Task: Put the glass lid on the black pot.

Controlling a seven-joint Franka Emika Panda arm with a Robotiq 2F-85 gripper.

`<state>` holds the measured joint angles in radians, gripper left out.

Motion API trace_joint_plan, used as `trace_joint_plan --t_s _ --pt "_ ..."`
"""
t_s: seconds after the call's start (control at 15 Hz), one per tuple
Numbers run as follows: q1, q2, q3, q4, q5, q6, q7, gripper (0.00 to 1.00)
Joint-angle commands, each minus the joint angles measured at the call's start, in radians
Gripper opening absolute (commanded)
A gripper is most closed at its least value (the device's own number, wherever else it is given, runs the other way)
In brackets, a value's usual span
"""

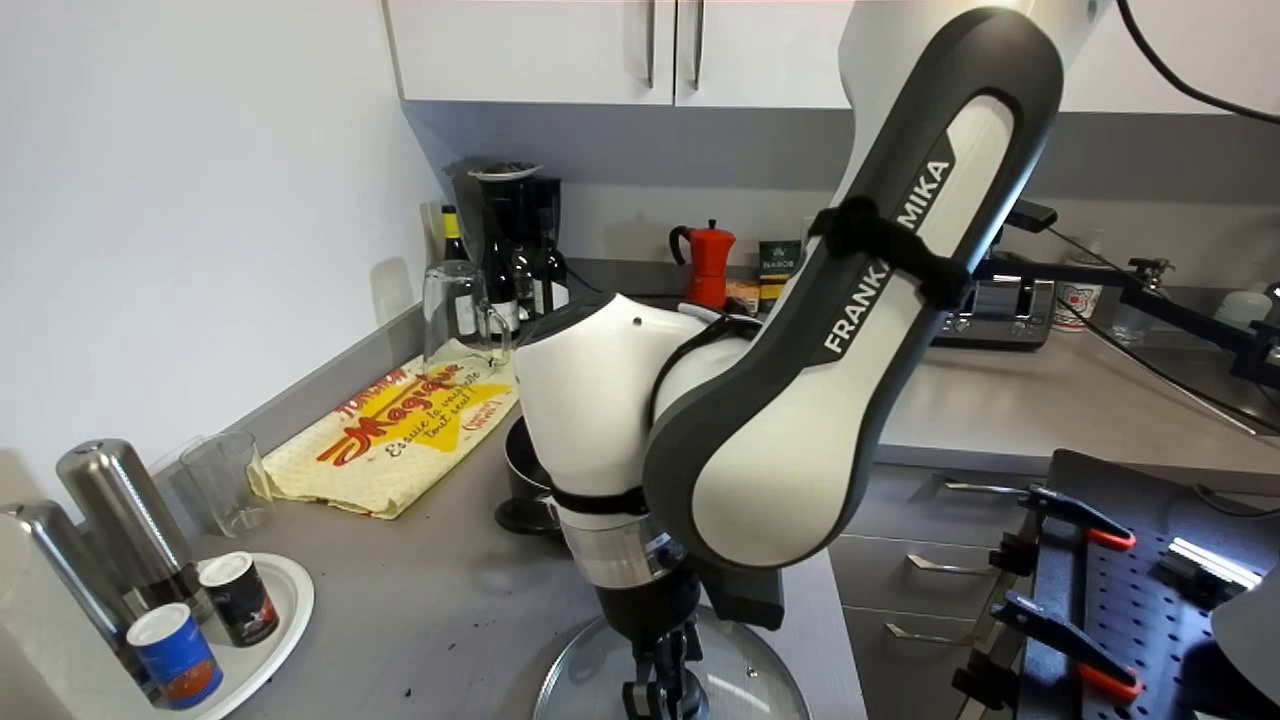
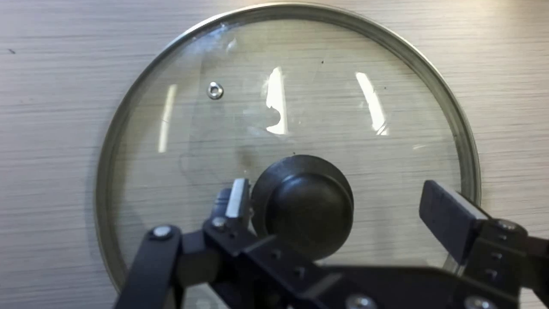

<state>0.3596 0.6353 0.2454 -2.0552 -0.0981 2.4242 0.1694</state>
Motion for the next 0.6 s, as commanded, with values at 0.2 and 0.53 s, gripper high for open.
trace_joint_plan --t_s 0.2,0.53 --pt "0.007 0.041 -0.012 0.022 0.011 0.049 -0.044 1.0" --pt "0.006 0.039 -0.015 0.017 0.01 0.061 -0.053 0.6"
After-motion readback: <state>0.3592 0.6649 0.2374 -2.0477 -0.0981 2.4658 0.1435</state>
